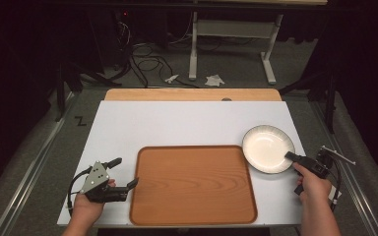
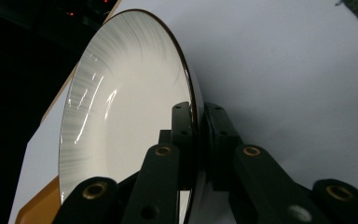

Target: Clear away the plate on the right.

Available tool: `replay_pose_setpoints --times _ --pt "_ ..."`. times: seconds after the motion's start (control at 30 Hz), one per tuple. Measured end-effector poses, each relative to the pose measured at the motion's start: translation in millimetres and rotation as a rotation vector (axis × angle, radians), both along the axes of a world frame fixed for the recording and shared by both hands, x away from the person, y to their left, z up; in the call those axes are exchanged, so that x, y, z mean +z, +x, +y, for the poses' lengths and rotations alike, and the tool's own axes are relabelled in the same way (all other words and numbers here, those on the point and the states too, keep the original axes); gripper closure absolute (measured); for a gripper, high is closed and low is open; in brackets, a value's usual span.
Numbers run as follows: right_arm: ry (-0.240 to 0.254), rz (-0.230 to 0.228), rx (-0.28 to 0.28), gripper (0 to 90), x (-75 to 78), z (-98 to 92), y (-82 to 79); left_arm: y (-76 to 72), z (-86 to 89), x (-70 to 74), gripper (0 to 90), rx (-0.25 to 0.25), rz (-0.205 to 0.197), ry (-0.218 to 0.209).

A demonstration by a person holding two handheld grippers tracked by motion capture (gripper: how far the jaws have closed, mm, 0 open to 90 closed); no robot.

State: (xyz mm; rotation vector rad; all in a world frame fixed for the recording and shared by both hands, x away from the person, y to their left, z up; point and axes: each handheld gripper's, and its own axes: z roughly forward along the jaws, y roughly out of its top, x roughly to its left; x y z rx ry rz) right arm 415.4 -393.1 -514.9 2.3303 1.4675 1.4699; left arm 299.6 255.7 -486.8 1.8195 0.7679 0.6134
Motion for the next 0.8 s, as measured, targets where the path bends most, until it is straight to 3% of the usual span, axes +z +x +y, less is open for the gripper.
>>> replay_pose_setpoints --times 0.33,0.8 --pt "-0.051 -0.050 -0.026 85.5 7.7 -8.0 -7.8 -1.0 1.7 1.5 13.4 0.004 -0.006 -0.010" --pt "-0.050 -0.124 -0.023 85.6 21.8 -17.0 -23.1 -1.8 1.9 3.5 13.4 0.001 -0.015 -0.020"
